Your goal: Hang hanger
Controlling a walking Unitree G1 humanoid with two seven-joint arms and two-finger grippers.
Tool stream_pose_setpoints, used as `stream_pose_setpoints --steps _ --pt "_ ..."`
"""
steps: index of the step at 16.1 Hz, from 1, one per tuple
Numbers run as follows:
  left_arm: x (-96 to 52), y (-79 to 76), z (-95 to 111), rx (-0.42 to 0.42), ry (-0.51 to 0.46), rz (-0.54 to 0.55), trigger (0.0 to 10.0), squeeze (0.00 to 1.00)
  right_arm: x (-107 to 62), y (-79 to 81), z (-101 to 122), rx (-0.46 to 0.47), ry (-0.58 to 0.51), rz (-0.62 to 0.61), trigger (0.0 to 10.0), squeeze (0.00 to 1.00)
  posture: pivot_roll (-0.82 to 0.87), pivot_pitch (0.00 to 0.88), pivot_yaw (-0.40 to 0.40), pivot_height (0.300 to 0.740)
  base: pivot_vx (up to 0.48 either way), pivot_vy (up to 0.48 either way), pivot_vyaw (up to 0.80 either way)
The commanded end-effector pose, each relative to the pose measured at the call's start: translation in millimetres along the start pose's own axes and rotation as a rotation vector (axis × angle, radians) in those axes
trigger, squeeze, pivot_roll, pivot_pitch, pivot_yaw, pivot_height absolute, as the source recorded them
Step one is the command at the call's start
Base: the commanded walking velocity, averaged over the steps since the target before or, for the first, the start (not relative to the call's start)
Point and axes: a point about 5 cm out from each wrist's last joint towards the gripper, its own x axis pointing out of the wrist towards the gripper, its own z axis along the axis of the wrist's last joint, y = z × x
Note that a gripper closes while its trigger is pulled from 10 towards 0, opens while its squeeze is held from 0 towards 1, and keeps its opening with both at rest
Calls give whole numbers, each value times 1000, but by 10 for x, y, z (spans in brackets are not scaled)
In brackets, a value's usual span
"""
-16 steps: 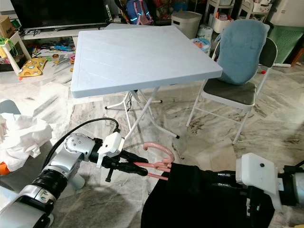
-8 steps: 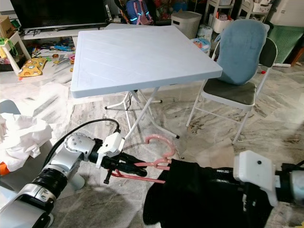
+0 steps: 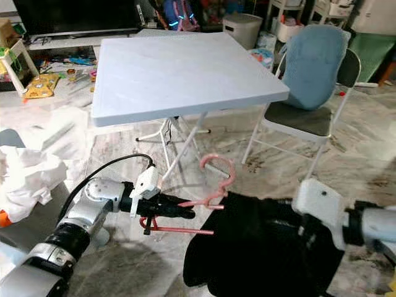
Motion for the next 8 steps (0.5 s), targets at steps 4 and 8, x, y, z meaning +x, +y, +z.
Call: stream_pose_setpoints --steps 4,8 --pt "-96 55 10 -26 -71 144 0 0 28 -189 -42 -10 75 -125 10000 1000 -37 0 -50 740 0 0 0" --pt "-80 39 -1 -36 -78 150 0 0 91 -312 -35 -51 67 -213 10000 1000 -35 0 -48 740 0 0 0"
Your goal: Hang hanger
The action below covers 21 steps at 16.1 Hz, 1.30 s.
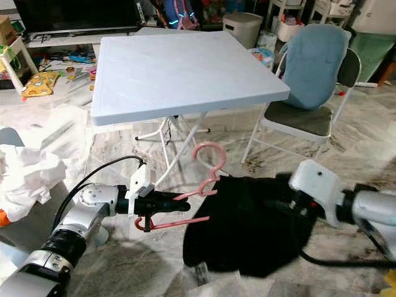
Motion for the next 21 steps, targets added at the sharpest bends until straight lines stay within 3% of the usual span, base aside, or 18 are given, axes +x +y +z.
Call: stream_pose_setpoints --steps 1,6,8,9,12,16,18,19,21 --pt "2 45 121 34 -57 28 0 0 19 -68 -1 -18 4 -65 10000 1000 -35 0 -48 740 0 0 0" --pt "31 106 153 7 -87 105 0 0 52 -207 -10 40 -46 -241 10000 1000 -38 0 -46 740 0 0 0" --pt "40 193 215 -75 -156 220 0 0 52 -147 -54 160 -90 -372 10000 1000 -32 0 -59 740 0 0 0" --pt "47 204 253 -96 -185 236 0 0 64 -100 -79 206 -96 -401 10000 0 -29 0 -60 740 0 0 0" --pt "104 196 282 -113 -213 268 0 0 174 95 -131 344 -121 -513 10000 0 -32 0 -48 740 0 0 0" --pt "174 177 322 -119 -204 239 0 0 295 240 -52 393 -180 -669 10000 0 -49 0 -31 740 0 0 0" --pt "223 147 339 -118 -204 204 0 0 362 275 46 525 -291 -677 10000 0 -53 0 -26 740 0 0 0" --pt "247 109 325 -115 -198 183 0 0 387 281 89 488 -306 -685 10000 0 -54 0 -25 740 0 0 0" --pt "274 53 306 -111 -192 156 0 0 452 330 106 528 -296 -667 10000 0 -53 0 -27 740 0 0 0"
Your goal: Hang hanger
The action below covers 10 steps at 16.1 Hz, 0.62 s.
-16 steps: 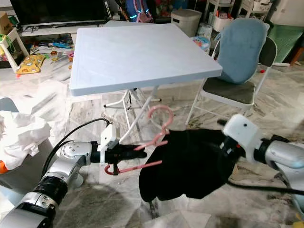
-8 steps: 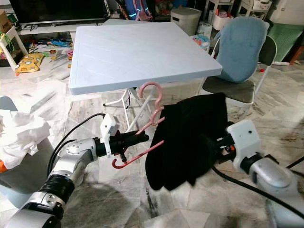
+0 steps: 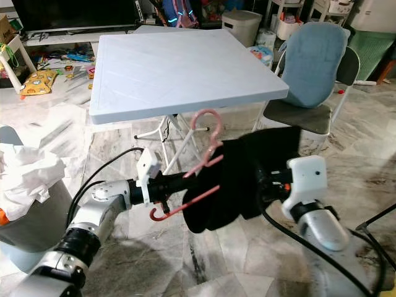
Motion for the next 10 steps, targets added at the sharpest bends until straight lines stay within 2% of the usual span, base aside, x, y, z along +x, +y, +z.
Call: stream_pose_setpoints --steps 1,2,3,7,9,10 --pt "46 -48 105 37 -32 -47 0 0 19 79 38 7 -6 52 10000 0 -50 0 -29 740 0 0 0" --pt "46 -60 100 40 -31 -50 0 0 20 114 2 61 10 68 10000 0 -46 0 -31 740 0 0 0" --pt "46 -63 99 40 -32 -49 0 0 19 126 -5 68 15 70 10000 0 -43 0 -32 740 0 0 0" --pt "34 -59 130 46 -34 -50 0 0 15 192 -133 -2 100 128 10000 0 -41 0 -35 740 0 0 0" --pt "65 -91 174 45 -47 -74 0 0 32 239 -207 -9 139 129 10000 0 -43 0 -33 740 0 0 0" --pt "85 -121 194 45 -52 -96 0 0 53 282 -271 -43 167 131 9059 0 -43 0 -31 740 0 0 0"
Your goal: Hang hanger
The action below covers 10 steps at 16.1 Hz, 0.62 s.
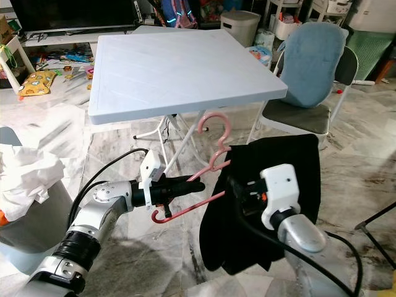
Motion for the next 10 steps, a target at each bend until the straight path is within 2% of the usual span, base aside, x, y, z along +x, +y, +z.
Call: stream_pose_setpoints --steps 1,3,10 --pt "57 -46 146 34 -60 -45 0 0 36 21 -73 -32 38 -8 8627 0 -42 0 -30 740 0 0 0" --pt "62 -62 168 33 -62 -59 0 0 100 26 -60 -23 23 -46 0 0 -39 0 -33 740 0 0 0" --pt "70 -107 184 20 -66 -80 0 0 214 -91 -24 -49 -6 -150 0 0 -35 0 -45 740 0 0 0"
